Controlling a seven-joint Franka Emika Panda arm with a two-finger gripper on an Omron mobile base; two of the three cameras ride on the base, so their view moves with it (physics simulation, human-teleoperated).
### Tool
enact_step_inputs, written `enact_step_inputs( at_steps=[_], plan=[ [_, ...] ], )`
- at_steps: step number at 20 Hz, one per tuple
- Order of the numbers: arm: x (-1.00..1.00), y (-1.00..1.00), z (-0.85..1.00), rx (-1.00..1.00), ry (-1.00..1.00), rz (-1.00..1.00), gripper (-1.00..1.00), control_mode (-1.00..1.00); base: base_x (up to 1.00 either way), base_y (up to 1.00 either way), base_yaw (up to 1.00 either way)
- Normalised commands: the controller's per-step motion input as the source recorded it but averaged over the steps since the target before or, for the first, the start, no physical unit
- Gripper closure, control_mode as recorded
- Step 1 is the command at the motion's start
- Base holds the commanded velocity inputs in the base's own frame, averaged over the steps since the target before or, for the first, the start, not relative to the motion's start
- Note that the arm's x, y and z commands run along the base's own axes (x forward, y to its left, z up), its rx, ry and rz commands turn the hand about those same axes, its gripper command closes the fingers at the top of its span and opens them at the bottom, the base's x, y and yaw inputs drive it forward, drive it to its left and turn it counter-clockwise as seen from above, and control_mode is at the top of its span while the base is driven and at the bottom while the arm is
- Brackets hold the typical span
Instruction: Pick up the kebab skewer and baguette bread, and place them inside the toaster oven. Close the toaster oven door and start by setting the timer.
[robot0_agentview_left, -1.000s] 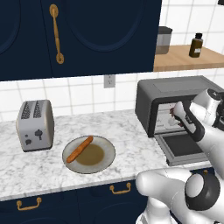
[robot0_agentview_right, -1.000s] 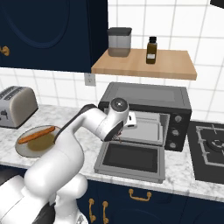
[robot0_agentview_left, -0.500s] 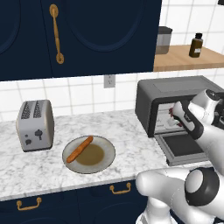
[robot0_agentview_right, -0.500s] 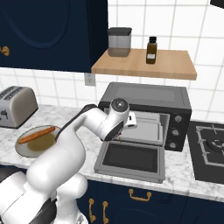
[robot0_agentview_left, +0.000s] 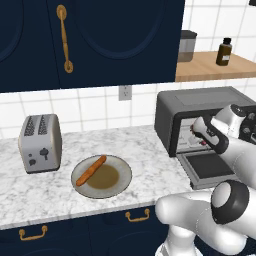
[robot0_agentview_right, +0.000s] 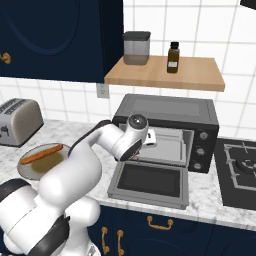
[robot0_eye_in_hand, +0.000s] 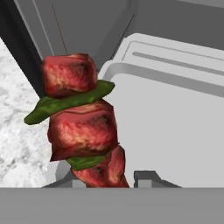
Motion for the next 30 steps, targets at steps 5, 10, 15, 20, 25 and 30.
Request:
enact_step_inputs(
  at_steps=[5, 10, 15, 20, 25, 30],
  plan=[
    [0.06, 0.00, -0.12, 0.00, 0.00, 0.00, 1.00, -1.00, 0.00, 0.00, 0.00],
    [0.07, 0.00, -0.05, 0.00, 0.00, 0.01, 1.00, -1.00, 0.00, 0.00, 0.00],
    [0.16, -0.02, 0.00, 0.00, 0.00, 0.01, 1.00, -1.00, 0.00, 0.00, 0.00],
    [0.05, 0.00, -0.17, 0.00, 0.00, 0.00, 1.00, -1.00, 0.00, 0.00, 0.00],
    [-0.01, -0.02, -0.33, 0.00, 0.00, 0.00, -1.00, -1.00, 0.00, 0.00, 0.00],
    [0.00, -0.13, -0.05, 0.00, -0.01, 0.00, -1.00, -1.00, 0.00, 0.00, 0.00]
  ],
)
